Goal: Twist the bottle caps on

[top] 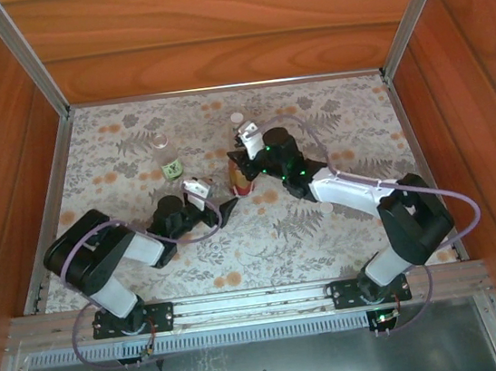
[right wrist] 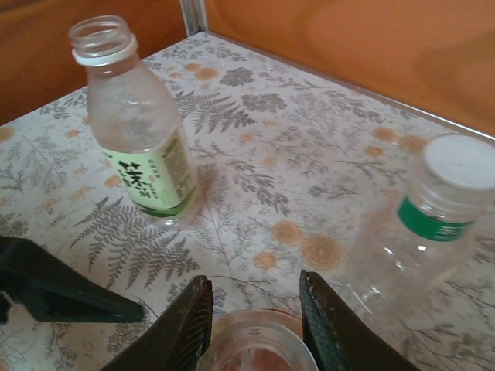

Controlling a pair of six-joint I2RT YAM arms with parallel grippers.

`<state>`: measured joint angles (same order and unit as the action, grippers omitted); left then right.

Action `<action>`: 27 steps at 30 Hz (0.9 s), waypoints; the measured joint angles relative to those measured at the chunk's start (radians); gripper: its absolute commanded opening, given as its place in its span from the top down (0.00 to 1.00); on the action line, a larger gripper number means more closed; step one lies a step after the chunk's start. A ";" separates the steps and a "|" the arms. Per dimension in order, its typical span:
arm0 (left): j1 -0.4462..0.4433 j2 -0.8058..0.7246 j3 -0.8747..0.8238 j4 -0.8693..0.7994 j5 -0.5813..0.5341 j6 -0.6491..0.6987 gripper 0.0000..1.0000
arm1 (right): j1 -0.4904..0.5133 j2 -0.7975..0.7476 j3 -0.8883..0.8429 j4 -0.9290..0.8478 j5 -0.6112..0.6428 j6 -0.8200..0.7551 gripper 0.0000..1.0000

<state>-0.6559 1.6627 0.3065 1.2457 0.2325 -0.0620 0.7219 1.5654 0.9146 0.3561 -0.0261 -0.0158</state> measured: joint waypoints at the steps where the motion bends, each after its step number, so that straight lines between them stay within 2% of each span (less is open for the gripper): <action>1: 0.001 0.023 0.011 0.023 0.003 0.001 0.00 | 0.011 0.011 0.001 0.008 0.003 0.002 0.78; 4: 0.003 0.078 0.056 0.076 0.008 0.002 0.01 | 0.033 0.037 0.001 0.019 0.020 0.011 0.78; 12: 0.004 0.204 0.166 0.131 0.007 0.005 0.11 | 0.052 0.053 0.005 0.046 0.048 0.038 0.77; 16: 0.008 0.243 0.192 0.130 0.003 -0.002 0.20 | 0.052 0.060 0.010 0.048 0.058 0.055 0.76; 21: 0.008 0.250 0.212 0.132 0.000 -0.011 0.21 | 0.055 0.060 0.011 0.048 0.071 0.068 0.75; 27: 0.008 0.251 0.228 0.131 -0.011 -0.018 0.21 | 0.072 0.064 0.016 0.045 0.135 0.104 0.80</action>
<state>-0.6479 1.9133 0.5343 1.3769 0.2211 -0.0803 0.7937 1.6291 0.9310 0.4015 0.1093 0.0879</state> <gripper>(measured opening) 0.790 0.312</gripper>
